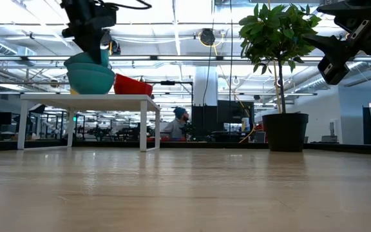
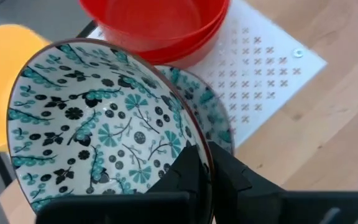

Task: Pick & Place Mini bowls
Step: Stack the white patterned bowl on the white patterned bowl on the shelf

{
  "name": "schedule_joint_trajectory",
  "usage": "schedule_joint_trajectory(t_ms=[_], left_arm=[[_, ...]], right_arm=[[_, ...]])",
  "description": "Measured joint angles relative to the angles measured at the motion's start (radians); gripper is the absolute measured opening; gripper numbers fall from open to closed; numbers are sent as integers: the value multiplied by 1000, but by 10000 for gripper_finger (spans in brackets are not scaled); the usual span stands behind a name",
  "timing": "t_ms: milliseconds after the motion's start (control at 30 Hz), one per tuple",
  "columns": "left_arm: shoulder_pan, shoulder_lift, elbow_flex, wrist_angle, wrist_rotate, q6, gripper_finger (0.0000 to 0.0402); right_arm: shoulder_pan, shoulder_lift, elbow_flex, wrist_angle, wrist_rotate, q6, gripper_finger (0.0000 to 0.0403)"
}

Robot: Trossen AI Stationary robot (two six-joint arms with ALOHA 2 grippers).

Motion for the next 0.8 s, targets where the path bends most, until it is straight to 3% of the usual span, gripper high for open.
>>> schedule_joint_trajectory(t_ms=[267,567,800], left_arm=[[17,0,0,-12,19,7,44],[17,0,0,-13,3,-31,42],[17,0,0,-5,-3,-63,105]], right_arm=[[0,0,0,0,0,0,185],[0,0,0,0,0,0,185],[0,0,0,0,0,0,185]])
